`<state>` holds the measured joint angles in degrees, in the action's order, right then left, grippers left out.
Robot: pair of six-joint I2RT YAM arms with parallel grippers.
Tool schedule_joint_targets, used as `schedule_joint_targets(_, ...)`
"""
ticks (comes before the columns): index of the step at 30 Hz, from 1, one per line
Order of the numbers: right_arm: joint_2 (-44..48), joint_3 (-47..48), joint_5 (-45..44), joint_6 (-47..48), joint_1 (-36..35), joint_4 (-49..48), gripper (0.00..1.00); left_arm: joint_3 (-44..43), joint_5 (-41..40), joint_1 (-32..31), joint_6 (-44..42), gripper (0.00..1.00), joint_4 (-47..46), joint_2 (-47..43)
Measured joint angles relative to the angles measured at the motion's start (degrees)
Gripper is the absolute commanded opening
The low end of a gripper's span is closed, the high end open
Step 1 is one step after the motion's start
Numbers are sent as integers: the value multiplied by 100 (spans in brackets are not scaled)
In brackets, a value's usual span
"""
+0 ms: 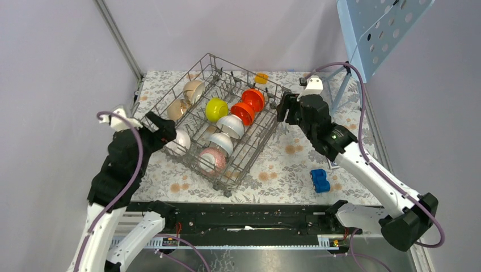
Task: Unload the bowls from the dish rack
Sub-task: Adjust the dish rack at the center of the board.
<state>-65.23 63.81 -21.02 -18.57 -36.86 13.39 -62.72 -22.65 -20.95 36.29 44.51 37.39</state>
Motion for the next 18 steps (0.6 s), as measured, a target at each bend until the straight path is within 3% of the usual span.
schedule_joint_targets(4,-411,-24,273,-164,262,-264,72,144,17,0,48,99,-50,-629)
schedule_joint_targets(9,-940,-103,610,-280,273,-590,73,496,216,0,203,99,-87,-732)
schedule_joint_targets(18,-1355,-105,874,-527,273,-636,64,1305,831,0,638,99,-166,-719)
